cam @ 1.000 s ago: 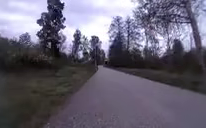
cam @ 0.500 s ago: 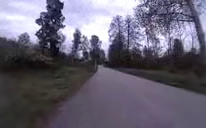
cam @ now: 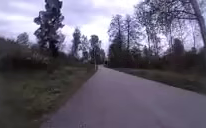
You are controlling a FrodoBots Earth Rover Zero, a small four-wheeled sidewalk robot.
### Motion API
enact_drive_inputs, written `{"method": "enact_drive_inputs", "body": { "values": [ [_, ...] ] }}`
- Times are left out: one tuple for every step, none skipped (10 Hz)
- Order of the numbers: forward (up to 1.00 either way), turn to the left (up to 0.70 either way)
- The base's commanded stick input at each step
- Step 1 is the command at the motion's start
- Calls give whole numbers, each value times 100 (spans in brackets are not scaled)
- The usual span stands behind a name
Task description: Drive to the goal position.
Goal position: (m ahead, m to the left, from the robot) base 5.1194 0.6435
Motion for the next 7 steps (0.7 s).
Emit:
{"method": "enact_drive_inputs", "body": {
  "values": [
    [100,0],
    [100,0],
    [100,0],
    [100,0],
    [100,0],
    [100,0],
    [100,0]
  ]
}}
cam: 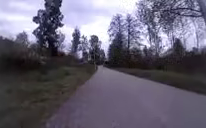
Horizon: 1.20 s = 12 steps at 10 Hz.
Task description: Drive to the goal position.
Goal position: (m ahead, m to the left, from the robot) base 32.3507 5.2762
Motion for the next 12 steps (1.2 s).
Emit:
{"method": "enact_drive_inputs", "body": {
  "values": [
    [100,0],
    [100,0],
    [100,0],
    [100,0],
    [100,0],
    [100,0],
    [100,0],
    [100,0],
    [100,0],
    [100,0],
    [100,0],
    [100,0]
  ]
}}
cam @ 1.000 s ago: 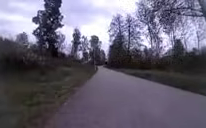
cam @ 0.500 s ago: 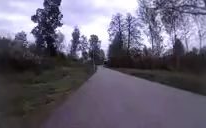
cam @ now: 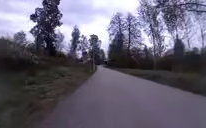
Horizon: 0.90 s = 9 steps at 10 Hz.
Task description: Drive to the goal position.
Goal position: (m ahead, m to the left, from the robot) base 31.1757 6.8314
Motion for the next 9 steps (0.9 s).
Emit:
{"method": "enact_drive_inputs", "body": {
  "values": [
    [100,0],
    [100,0],
    [100,0],
    [100,0],
    [100,0],
    [100,0],
    [100,0],
    [100,0],
    [100,0]
  ]
}}
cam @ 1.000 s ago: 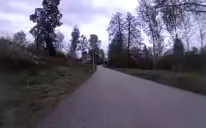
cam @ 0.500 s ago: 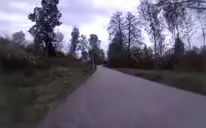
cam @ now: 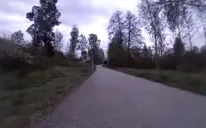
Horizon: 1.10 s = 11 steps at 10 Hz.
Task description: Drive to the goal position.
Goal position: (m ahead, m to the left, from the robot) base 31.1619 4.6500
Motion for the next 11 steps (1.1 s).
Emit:
{"method": "enact_drive_inputs", "body": {
  "values": [
    [100,0],
    [100,0],
    [100,0],
    [100,0],
    [100,0],
    [100,0],
    [100,0],
    [100,0],
    [100,0],
    [100,0],
    [100,0]
  ]
}}
